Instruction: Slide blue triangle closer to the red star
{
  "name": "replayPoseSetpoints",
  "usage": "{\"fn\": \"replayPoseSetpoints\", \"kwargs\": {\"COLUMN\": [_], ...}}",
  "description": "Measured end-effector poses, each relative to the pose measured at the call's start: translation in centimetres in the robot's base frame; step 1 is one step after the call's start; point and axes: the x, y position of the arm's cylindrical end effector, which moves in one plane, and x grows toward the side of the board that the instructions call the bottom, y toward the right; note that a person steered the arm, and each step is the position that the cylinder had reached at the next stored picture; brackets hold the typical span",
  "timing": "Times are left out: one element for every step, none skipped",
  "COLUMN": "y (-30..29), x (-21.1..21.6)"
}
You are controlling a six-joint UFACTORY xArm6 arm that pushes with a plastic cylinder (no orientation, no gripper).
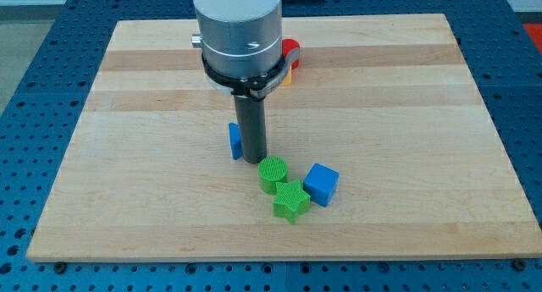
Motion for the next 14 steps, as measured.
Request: {"fn": "replayPoseSetpoints", "kwargs": {"y": [-5.6,-9.9,-10.3,-8.9,-5.2,-6.6,-11.4,-11.4,-12.2,-15.6,-12.4,-10.9,-10.9,-9.4], "x": [-3.3,-9.2,-10.0,-9.6,-7.7,-9.7,-11.7,-16.0,-17.0,-18.3,-19.0,-19.0,-19.0,-19.0]}}
